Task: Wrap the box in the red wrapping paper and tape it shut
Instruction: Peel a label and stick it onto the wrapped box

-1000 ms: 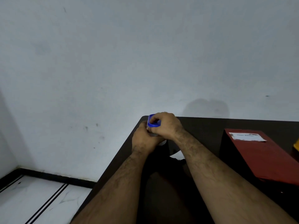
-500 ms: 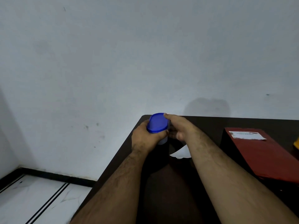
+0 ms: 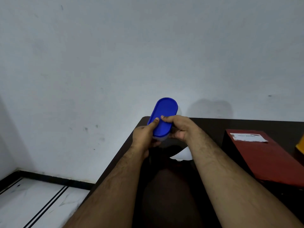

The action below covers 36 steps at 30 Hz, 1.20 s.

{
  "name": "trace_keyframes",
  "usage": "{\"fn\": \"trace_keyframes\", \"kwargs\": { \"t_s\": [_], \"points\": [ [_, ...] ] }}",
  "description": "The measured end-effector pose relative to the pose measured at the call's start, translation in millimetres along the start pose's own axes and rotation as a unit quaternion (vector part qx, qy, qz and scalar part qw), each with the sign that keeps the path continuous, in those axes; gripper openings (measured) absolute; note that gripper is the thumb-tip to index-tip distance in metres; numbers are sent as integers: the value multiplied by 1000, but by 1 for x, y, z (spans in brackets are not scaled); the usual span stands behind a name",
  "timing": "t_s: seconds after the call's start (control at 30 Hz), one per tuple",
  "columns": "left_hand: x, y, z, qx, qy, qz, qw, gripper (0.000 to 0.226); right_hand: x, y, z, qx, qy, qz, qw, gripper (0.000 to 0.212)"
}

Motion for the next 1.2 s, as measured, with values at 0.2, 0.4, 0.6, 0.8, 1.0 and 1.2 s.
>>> {"fn": "trace_keyframes", "kwargs": {
  "t_s": [0.2,0.4,0.6,0.8,1.0,1.2],
  "points": [
    [4,2,-5,-21,46,35,998,44,-20,-12,2,57,-42,133,989,71],
    [7,5,-7,-45,59,45,996,42,-24,-22,4,129,-78,129,980,80],
    [7,6,-5,-53,15,49,997,76,-26,-15,0,128,-101,88,983,65],
    [8,6,0,-8,110,122,986,67,-29,-13,-4,86,-78,49,992,85],
    [6,8,-2,8,131,159,979,64,-22,-14,-2,119,-72,80,987,84],
    [7,6,2,66,70,180,979,66,-30,-15,-4,184,-90,-11,979,97]
  ]
}}
Point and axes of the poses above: each hand's wrist, its own z-axis towards the middle knuckle, its own y-axis out of the palm, x = y × z, the point moved 2 cm from there along z, towards the middle knuckle, and after that the axes turned 1 degree about -y, right-handed, at the moved point
